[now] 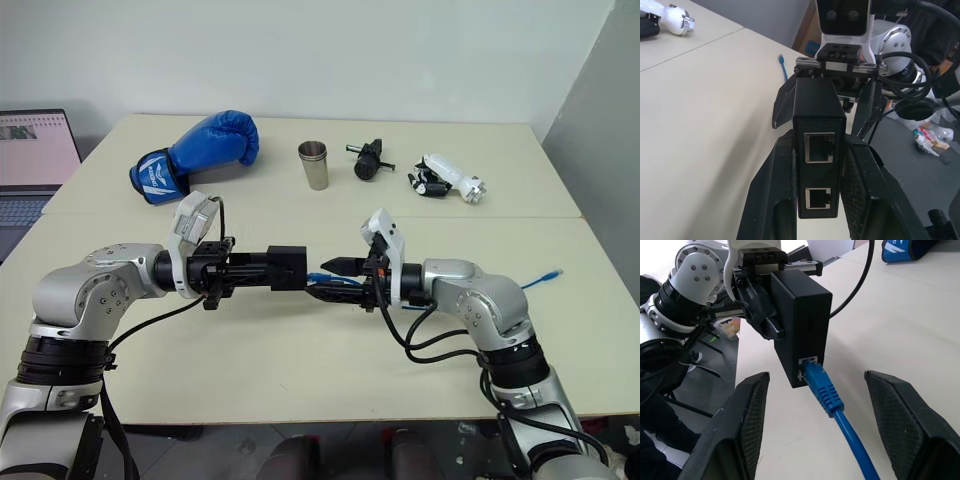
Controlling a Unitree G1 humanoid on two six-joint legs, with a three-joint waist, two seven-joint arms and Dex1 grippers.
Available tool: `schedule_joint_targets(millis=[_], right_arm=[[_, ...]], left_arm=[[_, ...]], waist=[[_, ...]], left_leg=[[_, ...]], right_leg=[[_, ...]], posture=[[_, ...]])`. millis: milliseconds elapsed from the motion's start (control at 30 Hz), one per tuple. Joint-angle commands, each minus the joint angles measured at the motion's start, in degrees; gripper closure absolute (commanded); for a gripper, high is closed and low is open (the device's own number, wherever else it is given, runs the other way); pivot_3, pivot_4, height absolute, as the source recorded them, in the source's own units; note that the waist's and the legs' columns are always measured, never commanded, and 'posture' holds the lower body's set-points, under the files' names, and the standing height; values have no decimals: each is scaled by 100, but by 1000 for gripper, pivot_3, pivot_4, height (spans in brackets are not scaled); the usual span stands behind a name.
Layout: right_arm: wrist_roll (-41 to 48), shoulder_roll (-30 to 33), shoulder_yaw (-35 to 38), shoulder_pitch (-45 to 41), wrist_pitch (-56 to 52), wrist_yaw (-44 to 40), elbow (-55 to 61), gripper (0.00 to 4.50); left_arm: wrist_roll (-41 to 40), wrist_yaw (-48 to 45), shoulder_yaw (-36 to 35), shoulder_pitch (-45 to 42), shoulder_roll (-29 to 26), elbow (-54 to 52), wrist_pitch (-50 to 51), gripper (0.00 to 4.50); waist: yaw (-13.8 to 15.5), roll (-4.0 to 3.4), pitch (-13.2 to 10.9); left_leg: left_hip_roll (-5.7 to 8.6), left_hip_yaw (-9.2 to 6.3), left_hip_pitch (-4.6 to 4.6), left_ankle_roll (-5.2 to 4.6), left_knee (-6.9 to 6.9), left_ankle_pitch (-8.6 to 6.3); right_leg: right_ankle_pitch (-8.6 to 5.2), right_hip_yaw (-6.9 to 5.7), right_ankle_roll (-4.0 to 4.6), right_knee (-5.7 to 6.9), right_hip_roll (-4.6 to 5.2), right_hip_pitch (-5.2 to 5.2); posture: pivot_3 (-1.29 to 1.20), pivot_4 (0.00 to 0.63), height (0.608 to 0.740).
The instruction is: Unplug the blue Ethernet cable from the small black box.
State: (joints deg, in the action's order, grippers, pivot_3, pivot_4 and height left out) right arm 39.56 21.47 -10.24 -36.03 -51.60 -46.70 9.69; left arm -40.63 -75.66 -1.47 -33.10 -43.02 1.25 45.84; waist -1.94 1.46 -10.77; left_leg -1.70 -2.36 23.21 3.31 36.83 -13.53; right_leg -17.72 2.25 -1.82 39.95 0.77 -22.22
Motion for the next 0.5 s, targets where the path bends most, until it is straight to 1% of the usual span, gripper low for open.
schedule_joint_targets(millis=[33,400,467,500], right_arm=[[223,-96,215,-93,-20,-104,77,1298],[289,-186,258,-61,-125,-73,109,1298],[270,-185,243,-59,-123,-70,105,1662],[266,-187,241,-60,-122,-66,102,1714]], left_arm=[[-150,-78,-156,-129,-30,-19,27,3707],[-166,-47,-188,-179,-5,20,56,3707],[-171,-40,-190,-186,4,13,60,3707],[-173,-37,-190,-188,7,7,60,3707]], waist=[[0,0,0],[0,0,0],[0,0,0],[0,0,0]], left_leg=[[0,0,1,0,0,0],[0,1,2,0,0,0],[0,1,3,0,0,0],[0,2,3,0,0,0]], right_leg=[[0,-1,0,0,0,-1],[0,-2,0,0,0,-2],[0,-2,0,0,0,-2],[0,-2,0,0,0,-2]], posture=[[0,150,740],[0,150,740],[0,150,740],[0,150,740]])
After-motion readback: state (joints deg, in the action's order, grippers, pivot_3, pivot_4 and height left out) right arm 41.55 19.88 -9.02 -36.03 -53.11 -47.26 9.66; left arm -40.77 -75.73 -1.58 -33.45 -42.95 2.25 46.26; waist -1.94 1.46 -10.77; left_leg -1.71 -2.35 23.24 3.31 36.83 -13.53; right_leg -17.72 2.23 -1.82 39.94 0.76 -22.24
